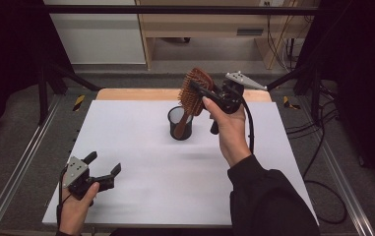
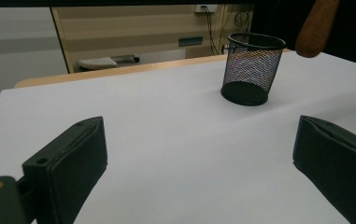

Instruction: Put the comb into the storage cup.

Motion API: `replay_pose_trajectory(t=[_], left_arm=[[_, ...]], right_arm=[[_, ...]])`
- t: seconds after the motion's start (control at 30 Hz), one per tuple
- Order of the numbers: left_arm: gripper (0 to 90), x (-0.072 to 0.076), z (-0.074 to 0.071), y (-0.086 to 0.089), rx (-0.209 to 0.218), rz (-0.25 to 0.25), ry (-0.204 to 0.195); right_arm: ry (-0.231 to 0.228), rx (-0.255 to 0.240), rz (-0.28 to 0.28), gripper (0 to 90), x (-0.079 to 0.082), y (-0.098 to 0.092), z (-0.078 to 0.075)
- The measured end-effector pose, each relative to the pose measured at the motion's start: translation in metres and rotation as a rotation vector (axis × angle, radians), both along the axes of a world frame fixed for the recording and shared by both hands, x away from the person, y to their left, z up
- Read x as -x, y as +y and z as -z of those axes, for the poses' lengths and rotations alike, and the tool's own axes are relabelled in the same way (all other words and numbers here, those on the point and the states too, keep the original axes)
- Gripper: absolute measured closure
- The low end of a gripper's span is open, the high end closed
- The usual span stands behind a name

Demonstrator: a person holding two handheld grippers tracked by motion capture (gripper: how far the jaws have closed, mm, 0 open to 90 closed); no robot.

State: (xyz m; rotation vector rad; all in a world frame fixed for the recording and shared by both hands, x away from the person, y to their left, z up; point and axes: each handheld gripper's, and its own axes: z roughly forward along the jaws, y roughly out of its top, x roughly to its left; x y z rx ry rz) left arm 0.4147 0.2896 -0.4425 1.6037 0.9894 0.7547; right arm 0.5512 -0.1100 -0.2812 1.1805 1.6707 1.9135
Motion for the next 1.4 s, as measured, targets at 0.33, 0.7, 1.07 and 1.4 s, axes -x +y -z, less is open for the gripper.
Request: replay_pose_trajectory(t=[0.33,0.7,1.07,1.4], left_arm=[[3.5,-0.001,0.000,0.000,-0.001,0.002,-0.002],[3.5,-0.001,0.000,0.001,-0.004,0.002,-0.007],[3.5,-0.001,0.000,0.001,-0.004,0.005,-0.008],[3.3,-0.001,-0.001,0.002,0.005,-0.002,-0.013]], right_arm=[[0.000,-0.025,0.007,51.3,-0.018,0.011,-0.005],[-0.009,-0.023,0.042,51.2,-0.036,0.016,-0.014],[-0.002,-0.002,0.060,51.1,-0.051,0.023,-0.009],[0.000,-0.013,0.071,51.0,-0.056,0.023,-0.006]])
